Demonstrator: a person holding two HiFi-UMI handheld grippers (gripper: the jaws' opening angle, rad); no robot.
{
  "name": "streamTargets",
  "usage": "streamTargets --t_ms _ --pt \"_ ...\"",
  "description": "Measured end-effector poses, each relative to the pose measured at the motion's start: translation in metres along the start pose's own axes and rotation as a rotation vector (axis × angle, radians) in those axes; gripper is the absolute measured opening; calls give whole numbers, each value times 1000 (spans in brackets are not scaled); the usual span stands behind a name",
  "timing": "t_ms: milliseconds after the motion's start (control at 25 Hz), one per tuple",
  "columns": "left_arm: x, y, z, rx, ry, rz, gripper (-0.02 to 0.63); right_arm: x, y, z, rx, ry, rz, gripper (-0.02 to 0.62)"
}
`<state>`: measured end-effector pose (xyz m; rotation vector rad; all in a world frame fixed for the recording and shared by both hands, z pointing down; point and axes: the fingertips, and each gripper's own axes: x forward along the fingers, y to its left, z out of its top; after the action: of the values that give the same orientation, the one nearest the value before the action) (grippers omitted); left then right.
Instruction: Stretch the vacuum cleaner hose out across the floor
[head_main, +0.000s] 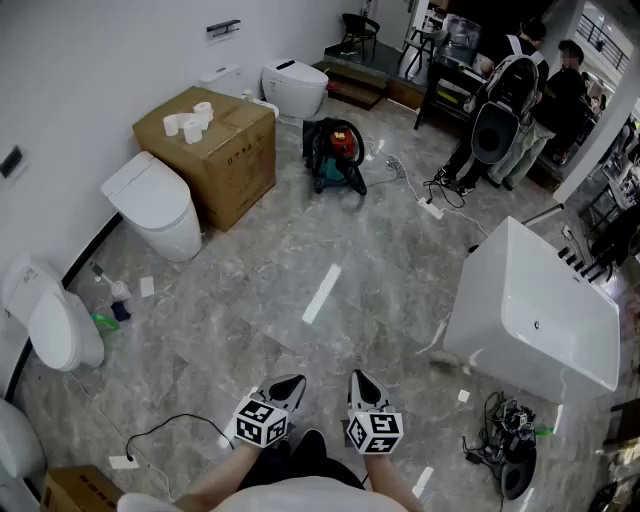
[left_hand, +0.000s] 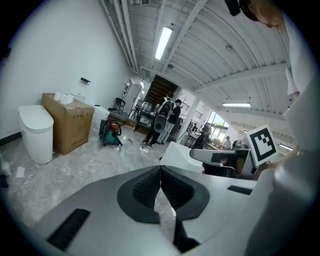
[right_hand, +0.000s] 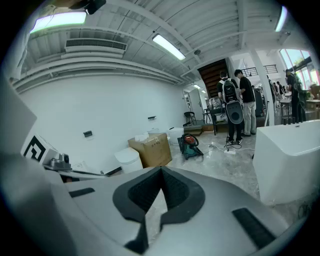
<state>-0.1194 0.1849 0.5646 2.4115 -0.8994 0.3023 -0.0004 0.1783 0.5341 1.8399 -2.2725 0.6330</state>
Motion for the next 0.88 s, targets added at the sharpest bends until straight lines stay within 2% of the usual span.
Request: streamTargets --t_ms 200,400,560,880 --pt "9 -15 25 71 -17 -2 9 -3 4 15 37 -17 36 14" --pt "20 -24 45 78 -72 9 9 -8 0 22 -6 -17 66 14" --pt "23 -36 53 94 -111 24 9 -10 -6 29 43 -20 112 15" --pt "25 -48 54 46 -146 76 9 -11 -9 31 50 -24 199 17"
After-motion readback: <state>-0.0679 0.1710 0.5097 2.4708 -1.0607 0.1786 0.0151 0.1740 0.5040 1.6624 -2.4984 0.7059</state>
